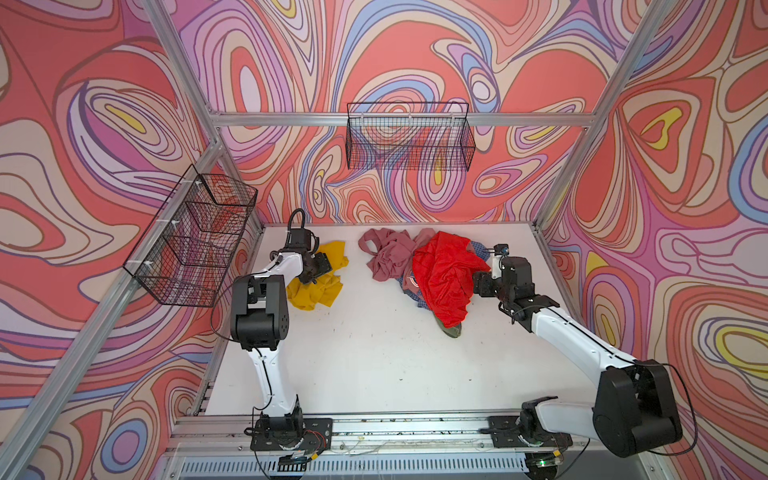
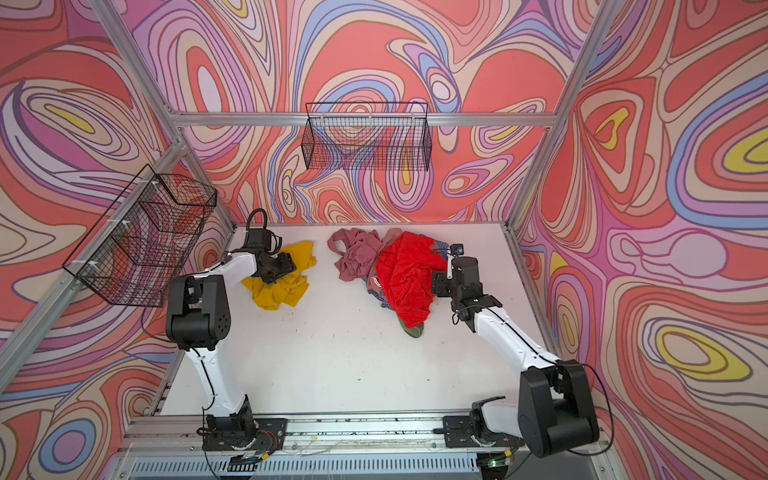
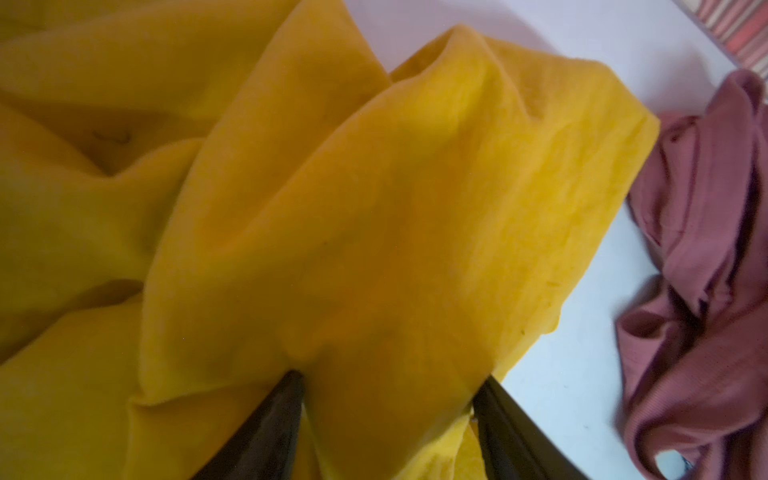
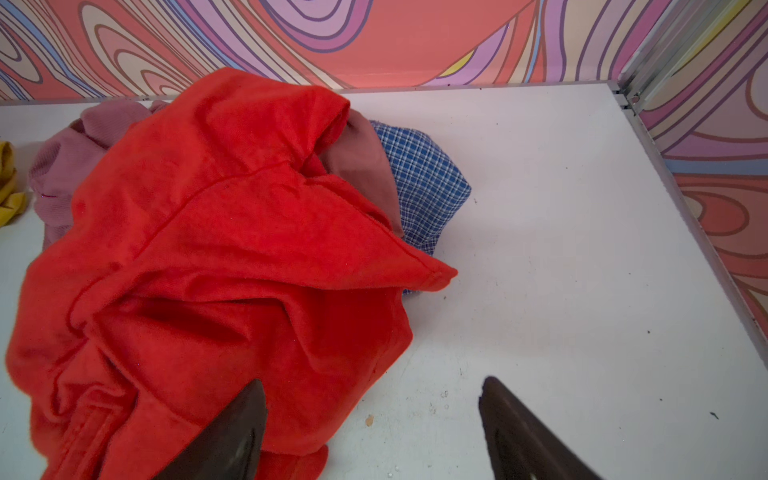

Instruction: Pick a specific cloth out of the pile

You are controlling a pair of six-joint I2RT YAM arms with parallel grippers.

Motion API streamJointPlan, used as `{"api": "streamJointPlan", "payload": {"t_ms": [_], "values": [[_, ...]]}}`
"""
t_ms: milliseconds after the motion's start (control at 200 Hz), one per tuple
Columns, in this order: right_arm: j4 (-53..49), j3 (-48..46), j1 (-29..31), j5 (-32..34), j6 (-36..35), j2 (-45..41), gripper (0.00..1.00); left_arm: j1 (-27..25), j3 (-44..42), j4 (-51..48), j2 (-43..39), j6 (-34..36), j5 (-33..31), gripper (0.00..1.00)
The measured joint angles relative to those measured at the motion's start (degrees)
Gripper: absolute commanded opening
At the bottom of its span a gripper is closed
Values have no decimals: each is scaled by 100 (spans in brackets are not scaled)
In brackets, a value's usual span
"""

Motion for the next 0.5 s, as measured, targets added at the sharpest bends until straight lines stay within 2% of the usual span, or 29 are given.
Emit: {"api": "streamJointPlan", "payload": {"t_ms": [115,351,501], "values": [[-33,0,0,0,-4,0,83,136,146,-214,4,2,-22,71],[61,-42,0,50,-48,-11,83,31,120,-210,-122,90,129,77],[704,-531,0,162,-142,-225,84,-273,-809,271,-1226,271,-52,82]]}}
